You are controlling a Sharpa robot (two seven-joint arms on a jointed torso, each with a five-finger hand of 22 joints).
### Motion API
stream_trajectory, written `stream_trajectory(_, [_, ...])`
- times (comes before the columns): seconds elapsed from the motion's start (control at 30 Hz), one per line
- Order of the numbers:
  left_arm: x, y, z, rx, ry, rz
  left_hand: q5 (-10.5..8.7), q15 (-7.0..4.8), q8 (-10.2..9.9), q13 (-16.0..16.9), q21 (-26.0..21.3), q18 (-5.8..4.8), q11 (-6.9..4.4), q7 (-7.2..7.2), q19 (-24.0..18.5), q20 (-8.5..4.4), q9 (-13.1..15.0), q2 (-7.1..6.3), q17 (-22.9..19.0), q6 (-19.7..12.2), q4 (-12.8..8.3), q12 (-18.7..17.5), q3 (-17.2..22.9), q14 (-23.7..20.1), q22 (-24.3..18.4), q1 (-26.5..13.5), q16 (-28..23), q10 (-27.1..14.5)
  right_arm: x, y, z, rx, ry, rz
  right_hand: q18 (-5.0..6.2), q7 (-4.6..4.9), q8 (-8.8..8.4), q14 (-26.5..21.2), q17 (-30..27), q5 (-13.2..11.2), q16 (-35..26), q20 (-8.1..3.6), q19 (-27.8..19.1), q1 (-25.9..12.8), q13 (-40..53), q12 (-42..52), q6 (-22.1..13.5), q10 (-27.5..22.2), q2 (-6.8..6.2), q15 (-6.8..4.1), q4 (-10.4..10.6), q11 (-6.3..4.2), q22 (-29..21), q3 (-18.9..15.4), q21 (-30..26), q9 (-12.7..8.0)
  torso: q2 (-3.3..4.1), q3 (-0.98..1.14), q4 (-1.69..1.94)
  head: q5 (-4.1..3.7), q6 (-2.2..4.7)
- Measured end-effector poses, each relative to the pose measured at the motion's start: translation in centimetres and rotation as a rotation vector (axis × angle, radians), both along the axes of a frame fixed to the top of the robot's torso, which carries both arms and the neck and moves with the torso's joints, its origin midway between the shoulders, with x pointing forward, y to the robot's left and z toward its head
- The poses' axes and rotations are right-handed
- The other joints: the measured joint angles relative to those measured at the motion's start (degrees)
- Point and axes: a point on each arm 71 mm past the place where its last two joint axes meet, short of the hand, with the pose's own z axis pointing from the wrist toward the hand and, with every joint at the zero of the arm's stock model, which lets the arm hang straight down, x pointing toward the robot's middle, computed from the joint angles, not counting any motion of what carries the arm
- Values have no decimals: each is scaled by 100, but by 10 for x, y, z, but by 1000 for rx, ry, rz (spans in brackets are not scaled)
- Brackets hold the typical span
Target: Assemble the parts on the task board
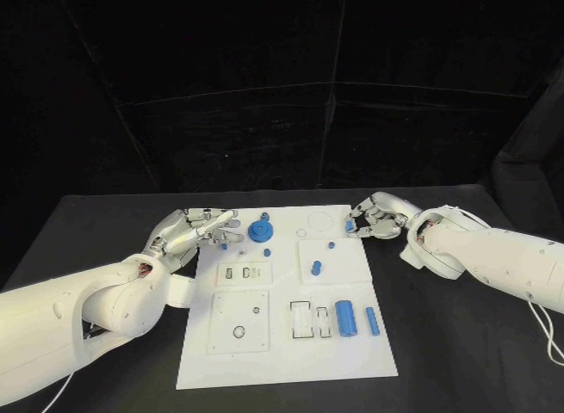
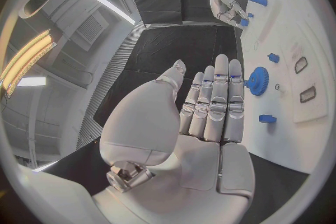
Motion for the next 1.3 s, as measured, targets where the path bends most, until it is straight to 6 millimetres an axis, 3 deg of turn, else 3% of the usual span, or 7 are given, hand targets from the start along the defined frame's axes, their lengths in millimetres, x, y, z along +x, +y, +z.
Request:
stream_trajectory(0.43, [0,0,0,1,1,0,0,0,0,0,0,0,0,0,6,6,0,0,5,0,-9,0,9,0,1,0,-15,0,1,1,-1,0,2,4,0,-140,135,2,4,-329,0,-73,73,-9,9,50,425,103,267,-106,-58,-104,16,379,0,2,-3,3,-8,3,-16])
stream_trajectory(0.57, [0,0,0,1,1,0,0,0,0,0,0,0,0,0,7,6,0,0,5,0,-9,0,9,0,1,0,-15,0,1,1,0,4,-15,-1,1,-128,174,1,4,-360,23,-115,72,21,3,88,463,143,327,-166,-117,-143,66,551,33,1,-4,3,-8,-2,-26])
stream_trajectory(0.83, [0,1,0,1,2,0,0,0,0,0,0,0,0,0,6,6,0,0,5,0,-9,0,9,0,-4,0,-15,0,-7,10,8,27,-73,4,1,-128,175,1,3,-372,23,-136,93,-39,4,89,463,143,388,-167,-174,-143,97,701,33,0,-15,1,-15,22,-40])
stream_trajectory(1.03, [-1,4,0,2,2,4,0,0,0,0,0,0,0,0,7,6,0,0,4,0,-9,0,9,0,-3,0,-15,0,-23,41,19,59,-104,48,1,-128,169,0,3,-365,23,-136,93,-62,7,89,463,143,411,-166,-190,-143,97,717,57,-4,-34,-23,-11,19,-41])
stream_trajectory(1.3, [3,8,-1,7,3,19,0,0,0,0,0,0,0,0,6,6,0,0,11,0,-9,0,9,0,-3,0,-15,0,-37,104,26,74,-89,102,1,-128,147,0,2,-365,23,-136,92,-125,9,89,463,143,416,-166,-212,-143,90,739,57,-15,-122,-75,2,130,-144])
